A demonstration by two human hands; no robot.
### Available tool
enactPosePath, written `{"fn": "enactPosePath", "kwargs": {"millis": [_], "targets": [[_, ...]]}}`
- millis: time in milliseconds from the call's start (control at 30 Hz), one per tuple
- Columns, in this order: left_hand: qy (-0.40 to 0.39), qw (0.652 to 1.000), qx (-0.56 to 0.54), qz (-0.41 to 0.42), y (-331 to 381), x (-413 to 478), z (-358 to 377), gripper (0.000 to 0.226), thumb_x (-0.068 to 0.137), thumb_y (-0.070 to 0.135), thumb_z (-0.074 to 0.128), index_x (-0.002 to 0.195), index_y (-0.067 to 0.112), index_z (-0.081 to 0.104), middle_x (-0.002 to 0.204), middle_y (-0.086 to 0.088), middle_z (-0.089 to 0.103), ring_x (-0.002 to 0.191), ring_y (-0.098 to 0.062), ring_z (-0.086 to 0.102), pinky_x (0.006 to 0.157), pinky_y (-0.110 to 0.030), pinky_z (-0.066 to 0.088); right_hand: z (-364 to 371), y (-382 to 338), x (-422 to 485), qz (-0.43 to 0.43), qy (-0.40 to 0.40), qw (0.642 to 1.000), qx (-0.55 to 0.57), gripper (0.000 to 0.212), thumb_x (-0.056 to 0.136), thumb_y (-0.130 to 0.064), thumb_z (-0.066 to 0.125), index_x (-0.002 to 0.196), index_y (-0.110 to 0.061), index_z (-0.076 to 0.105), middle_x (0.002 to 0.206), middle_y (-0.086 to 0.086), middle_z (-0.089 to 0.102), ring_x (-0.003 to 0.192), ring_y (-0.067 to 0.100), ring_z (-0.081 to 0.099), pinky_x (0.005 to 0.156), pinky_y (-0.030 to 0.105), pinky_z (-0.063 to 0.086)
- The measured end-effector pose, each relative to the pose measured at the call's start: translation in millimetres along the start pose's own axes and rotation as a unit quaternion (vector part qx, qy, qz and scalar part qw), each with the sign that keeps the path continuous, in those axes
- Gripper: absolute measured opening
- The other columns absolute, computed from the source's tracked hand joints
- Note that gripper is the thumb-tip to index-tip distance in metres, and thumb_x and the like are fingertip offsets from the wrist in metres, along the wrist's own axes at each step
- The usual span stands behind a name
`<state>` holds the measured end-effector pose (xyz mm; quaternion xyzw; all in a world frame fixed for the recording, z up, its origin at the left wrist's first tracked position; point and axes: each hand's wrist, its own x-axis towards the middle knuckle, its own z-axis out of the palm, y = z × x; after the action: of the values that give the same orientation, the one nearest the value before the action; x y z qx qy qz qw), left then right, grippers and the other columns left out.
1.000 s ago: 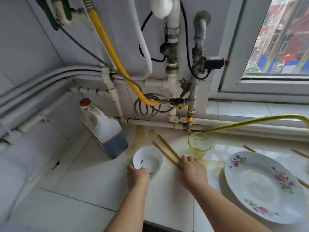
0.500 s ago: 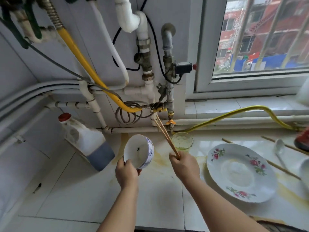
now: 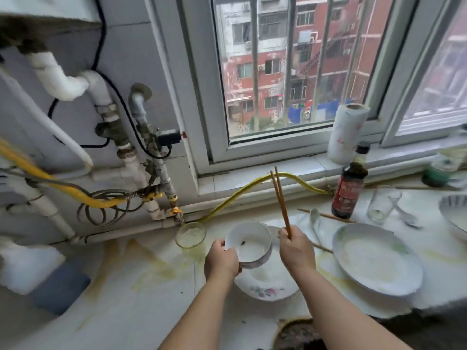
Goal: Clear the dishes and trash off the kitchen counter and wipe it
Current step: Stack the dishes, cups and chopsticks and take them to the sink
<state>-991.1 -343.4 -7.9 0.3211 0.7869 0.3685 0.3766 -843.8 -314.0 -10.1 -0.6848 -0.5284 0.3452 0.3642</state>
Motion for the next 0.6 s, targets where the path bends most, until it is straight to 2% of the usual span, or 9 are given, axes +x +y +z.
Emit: {"fn": "enactPosePath", "kwargs": {"millis": [100,200,333,467,600], "targets": [[-0.011,0.999,0.038,-0.025,6.9,-11.6,29.3,0.033,0.086,0.008,0.039,0.113,0.021,0.054,0.097,-0.008,0.065,0.073,-0.028,0.067,0.075,-0.039,0.06,-36.7,25.4,13.1,0.022,0.004,1.0,-0.013,0.023,0.097,-0.023,0.039,0.089,-0.012,0.059,0.085,0.004,0.062,0.08,0.025,0.056,0.068,0.034,0.042],[-0.008,0.995,0.097,-0.03,5.2,-14.0,52.4,0.046,0.083,0.012,0.039,0.125,0.025,0.051,0.108,-0.008,0.066,0.091,-0.032,0.067,0.082,-0.041,0.058,-68.6,49.3,21.6,0.036,0.016,0.998,-0.041,0.022,0.097,-0.023,0.04,0.089,-0.015,0.058,0.085,0.005,0.062,0.08,0.026,0.056,0.067,0.035,0.043],[0.009,0.991,0.128,-0.036,4.4,-17.3,68.5,0.049,0.086,0.013,0.039,0.133,0.025,0.048,0.118,-0.009,0.064,0.1,-0.033,0.063,0.088,-0.036,0.054,-103.9,79.2,29.7,0.065,0.032,0.996,-0.055,0.025,0.098,-0.027,0.038,0.081,-0.018,0.054,0.081,0.006,0.061,0.078,0.027,0.056,0.067,0.036,0.042],[0.031,0.991,0.119,-0.061,7.0,-24.4,79.5,0.05,0.087,0.012,0.04,0.136,0.022,0.044,0.119,-0.012,0.063,0.098,-0.034,0.062,0.087,-0.038,0.054,-132.3,105.6,37.8,0.097,0.043,0.991,-0.076,0.024,0.099,-0.026,0.036,0.088,-0.015,0.055,0.087,0.007,0.061,0.081,0.027,0.055,0.071,0.037,0.044],[0.052,0.988,0.124,-0.077,5.8,-30.0,89.1,0.05,0.089,0.011,0.041,0.139,0.019,0.041,0.123,-0.013,0.061,0.095,-0.033,0.06,0.084,-0.035,0.05,-161.8,125.5,46.2,0.117,0.058,0.979,-0.154,0.022,0.1,-0.028,0.035,0.101,-0.018,0.055,0.1,0.01,0.064,0.083,0.027,0.051,0.072,0.033,0.04]]}}
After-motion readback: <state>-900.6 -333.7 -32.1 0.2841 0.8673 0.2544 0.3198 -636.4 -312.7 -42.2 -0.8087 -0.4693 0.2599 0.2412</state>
